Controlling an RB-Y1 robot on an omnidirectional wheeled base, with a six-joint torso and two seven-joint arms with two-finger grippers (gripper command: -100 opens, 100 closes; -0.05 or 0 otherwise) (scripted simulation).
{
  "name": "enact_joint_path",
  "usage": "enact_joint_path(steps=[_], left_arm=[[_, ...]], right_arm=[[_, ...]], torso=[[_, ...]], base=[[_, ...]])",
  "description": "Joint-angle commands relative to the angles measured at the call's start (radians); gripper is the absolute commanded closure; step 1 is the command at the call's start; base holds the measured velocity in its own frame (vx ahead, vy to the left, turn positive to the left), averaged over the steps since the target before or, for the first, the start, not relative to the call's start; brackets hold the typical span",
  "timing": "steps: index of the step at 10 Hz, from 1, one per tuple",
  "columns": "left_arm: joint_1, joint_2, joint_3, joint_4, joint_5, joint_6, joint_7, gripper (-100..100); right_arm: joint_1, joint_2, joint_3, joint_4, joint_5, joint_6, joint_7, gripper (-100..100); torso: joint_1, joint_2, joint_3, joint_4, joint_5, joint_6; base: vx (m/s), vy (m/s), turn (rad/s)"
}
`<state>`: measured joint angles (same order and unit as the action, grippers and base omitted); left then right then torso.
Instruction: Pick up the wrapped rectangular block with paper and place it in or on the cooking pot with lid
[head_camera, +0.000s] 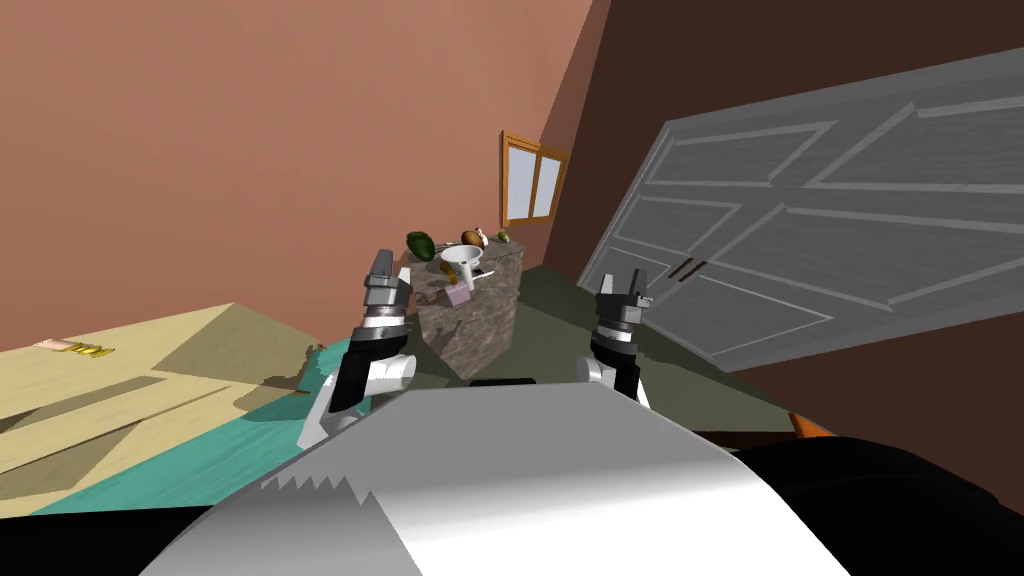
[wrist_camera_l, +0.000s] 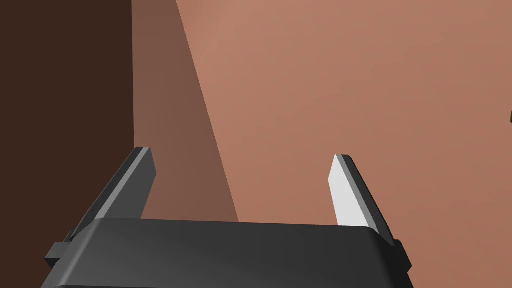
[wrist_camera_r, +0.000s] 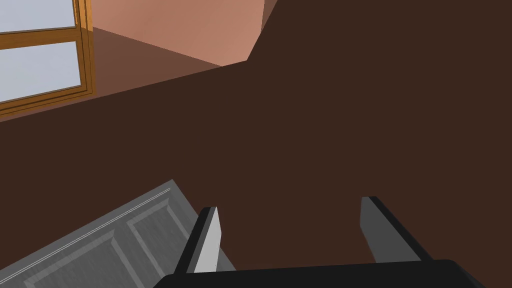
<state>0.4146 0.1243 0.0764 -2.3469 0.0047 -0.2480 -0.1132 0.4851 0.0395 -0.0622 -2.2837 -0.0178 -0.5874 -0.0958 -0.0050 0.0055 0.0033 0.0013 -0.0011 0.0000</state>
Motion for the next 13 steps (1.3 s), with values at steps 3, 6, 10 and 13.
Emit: enact_joint_path(steps=[3,6,10,13], left_arm=[[-0.088,0.066,0.007,0.071,0.095,0.108,0.044,-100],[-0.146,0.103,0.008,0.123,0.161,0.183,0.072,-100],[-0.209,0.143,0.009,0.184,0.235,0.270,0.101,-100],[-0.275,0.185,0.006,0.256,0.313,0.350,0.131,-100]], right_arm=[[0.000,0.000,0.000,0.000,0.000,0.000,0.000,0],[0.000,0.000,0.000,0.000,0.000,0.000,0.000,0],[0.000,0.000,0.000,0.000,0.000,0.000,0.000,0],[0.000,0.000,0.000,0.000,0.000,0.000,0.000,0]], torso=[[0.000,0.000,0.000,0.000,0.000,0.000],[0.001,-0.002,-0.001,0.000,0.000,0.000],[0.002,-0.003,-0.002,-0.001,0.001,0.000],[0.004,-0.004,-0.002,-0.001,0.001,0.000]], base=[[-0.090,-0.080,0.107],[-0.069,-0.051,0.054],[-0.045,-0.030,0.043],[-0.039,-0.014,0.028]])
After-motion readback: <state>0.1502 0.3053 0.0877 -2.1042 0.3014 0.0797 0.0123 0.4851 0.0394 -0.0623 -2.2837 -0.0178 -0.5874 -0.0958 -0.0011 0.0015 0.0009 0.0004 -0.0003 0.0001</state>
